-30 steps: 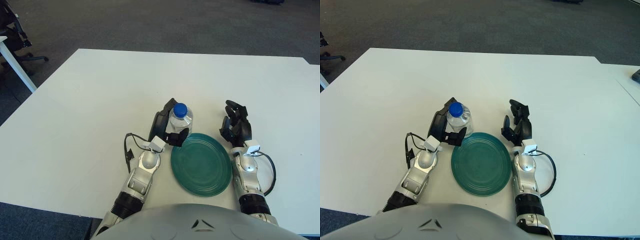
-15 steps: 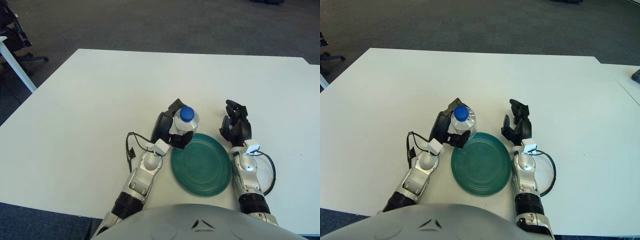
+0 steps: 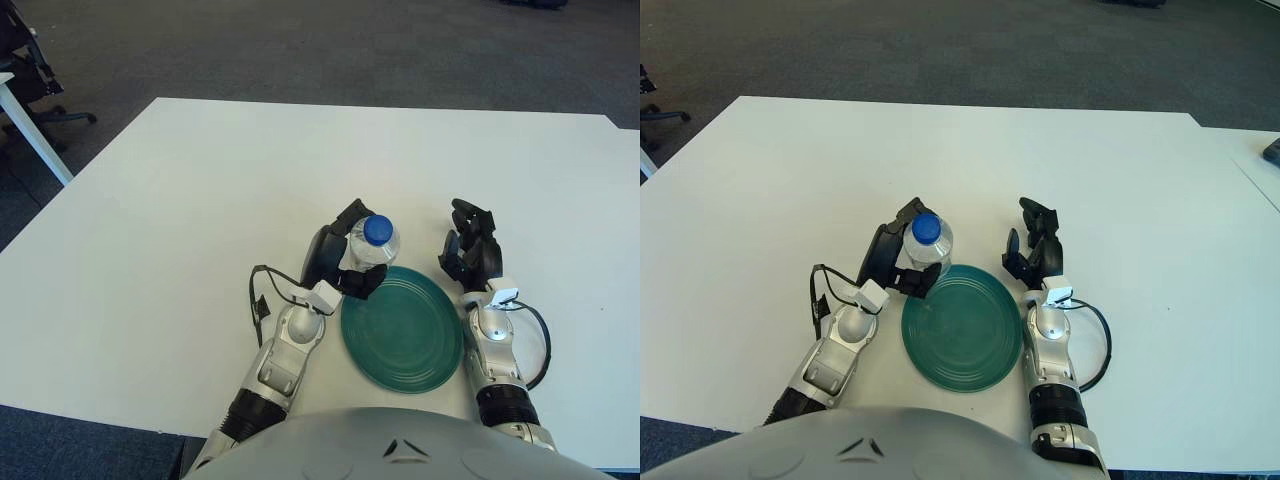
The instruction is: Put the bottle into the plate.
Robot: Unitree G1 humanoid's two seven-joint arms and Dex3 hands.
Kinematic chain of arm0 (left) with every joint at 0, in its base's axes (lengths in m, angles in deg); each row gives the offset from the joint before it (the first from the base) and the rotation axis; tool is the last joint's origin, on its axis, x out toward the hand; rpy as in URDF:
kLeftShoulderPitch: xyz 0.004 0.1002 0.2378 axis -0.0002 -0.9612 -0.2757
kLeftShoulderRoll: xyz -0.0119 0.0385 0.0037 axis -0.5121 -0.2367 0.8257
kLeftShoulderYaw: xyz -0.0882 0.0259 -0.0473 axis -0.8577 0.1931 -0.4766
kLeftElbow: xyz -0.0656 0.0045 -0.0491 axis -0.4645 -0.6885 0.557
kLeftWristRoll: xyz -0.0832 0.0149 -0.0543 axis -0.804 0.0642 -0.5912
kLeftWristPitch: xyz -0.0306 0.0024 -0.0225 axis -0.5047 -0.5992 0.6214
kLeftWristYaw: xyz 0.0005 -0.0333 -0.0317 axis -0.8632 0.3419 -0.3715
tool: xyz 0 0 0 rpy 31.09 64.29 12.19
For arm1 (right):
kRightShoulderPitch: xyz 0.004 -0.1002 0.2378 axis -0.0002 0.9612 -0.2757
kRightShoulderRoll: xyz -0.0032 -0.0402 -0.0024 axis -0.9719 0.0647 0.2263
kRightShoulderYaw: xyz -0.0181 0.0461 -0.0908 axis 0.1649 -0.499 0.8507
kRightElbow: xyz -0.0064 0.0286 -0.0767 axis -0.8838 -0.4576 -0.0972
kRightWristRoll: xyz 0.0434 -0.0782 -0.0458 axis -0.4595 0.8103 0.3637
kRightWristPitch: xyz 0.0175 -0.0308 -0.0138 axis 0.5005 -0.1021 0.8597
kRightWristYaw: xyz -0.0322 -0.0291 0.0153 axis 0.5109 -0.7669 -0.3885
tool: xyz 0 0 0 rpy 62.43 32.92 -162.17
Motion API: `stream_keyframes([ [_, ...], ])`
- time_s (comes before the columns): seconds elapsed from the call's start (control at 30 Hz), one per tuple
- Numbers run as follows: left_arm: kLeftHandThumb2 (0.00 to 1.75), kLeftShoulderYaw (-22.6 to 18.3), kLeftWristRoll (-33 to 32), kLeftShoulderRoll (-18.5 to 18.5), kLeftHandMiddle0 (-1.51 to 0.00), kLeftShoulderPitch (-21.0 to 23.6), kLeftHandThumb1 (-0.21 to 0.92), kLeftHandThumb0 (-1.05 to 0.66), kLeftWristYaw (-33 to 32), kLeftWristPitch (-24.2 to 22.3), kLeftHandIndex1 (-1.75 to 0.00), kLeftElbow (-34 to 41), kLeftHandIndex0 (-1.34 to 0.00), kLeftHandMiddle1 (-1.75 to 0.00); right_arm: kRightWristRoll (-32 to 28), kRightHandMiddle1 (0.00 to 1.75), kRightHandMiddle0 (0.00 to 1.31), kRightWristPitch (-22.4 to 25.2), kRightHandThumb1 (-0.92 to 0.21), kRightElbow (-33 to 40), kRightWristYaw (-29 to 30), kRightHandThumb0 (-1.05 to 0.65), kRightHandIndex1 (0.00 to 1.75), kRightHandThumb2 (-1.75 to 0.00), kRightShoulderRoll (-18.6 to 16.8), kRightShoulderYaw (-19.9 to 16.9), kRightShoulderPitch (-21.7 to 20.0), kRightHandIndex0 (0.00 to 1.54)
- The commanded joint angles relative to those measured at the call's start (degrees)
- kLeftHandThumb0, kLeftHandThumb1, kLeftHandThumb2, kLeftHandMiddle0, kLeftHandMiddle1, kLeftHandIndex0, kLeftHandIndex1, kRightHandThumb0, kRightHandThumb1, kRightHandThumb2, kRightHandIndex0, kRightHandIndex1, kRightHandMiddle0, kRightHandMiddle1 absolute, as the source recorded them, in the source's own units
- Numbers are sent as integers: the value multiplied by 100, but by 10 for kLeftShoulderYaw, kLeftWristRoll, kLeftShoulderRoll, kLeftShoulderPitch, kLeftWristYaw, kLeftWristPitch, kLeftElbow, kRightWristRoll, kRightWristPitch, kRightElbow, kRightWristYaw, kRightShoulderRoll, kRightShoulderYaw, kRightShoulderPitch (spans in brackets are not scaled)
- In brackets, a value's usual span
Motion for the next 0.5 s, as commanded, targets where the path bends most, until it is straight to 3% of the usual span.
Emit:
stream_keyframes([
  [0.0,146,8,-2,-9,-125,-13,20,-6,19,-16,-175,29,-106,-175,6,101,1,24,-82,-53,5,-42,33,-81,-23,11,35,46],
  [0.23,148,49,-70,-38,-125,-42,16,-10,128,-59,-175,40,-108,-175,5,97,0,18,-85,-51,10,-43,32,-76,-25,7,28,46],
  [0.47,143,43,-139,-39,-124,-50,18,-9,187,-118,-175,68,-107,-175,7,98,0,12,-85,-54,16,-42,32,-76,-22,5,24,46],
])
